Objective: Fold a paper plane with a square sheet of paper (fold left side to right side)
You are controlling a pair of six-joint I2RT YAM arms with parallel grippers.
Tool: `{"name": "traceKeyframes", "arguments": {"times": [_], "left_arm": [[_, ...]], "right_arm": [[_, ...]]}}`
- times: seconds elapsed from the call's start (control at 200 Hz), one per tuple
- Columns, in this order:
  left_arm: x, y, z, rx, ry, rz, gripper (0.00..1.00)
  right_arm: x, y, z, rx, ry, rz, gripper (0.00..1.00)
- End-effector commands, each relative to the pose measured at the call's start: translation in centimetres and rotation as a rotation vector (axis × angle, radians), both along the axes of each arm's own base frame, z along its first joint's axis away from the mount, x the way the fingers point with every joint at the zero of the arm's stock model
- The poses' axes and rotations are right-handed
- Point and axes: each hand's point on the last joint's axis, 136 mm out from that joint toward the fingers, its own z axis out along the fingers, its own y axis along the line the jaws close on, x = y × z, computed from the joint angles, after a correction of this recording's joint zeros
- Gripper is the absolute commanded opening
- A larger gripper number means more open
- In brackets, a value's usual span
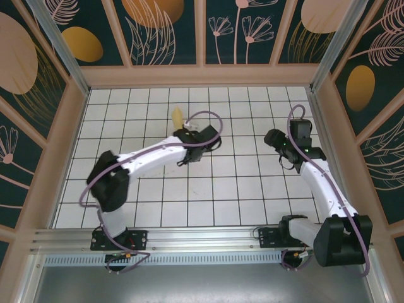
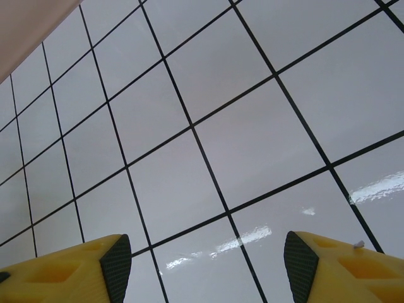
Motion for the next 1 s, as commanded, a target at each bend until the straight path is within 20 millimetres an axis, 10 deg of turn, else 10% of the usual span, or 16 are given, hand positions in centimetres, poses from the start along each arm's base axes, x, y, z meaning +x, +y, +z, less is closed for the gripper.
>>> {"name": "traceKeyframes", "arguments": {"times": [0.0,0.345,0.55,0.826,0.991], "left_arm": [[-1.4,1.2,-1.1,0.185,0.060,0.044,0.00],[-2.8,-5.5,-9.4,0.094,0.363,-0.064,0.13],[-2.2,-9.2,-10.4,-0.001,0.416,-0.132,0.30],[0.7,-15.6,-4.5,-0.317,0.356,-0.275,0.61],[4.1,-13.7,2.0,-0.581,0.194,-0.269,0.71]], "right_arm": [[-0.5,-0.4,-0.4,0.006,0.000,-0.013,0.68],[-1.8,-0.2,-1.8,0.051,0.030,0.021,0.68],[-2.2,0.4,-2.7,0.082,0.045,0.046,0.68],[-2.4,2.5,-4.8,0.154,0.102,0.148,0.69],[-1.4,5.9,-4.4,0.280,0.069,0.251,0.69]]}}
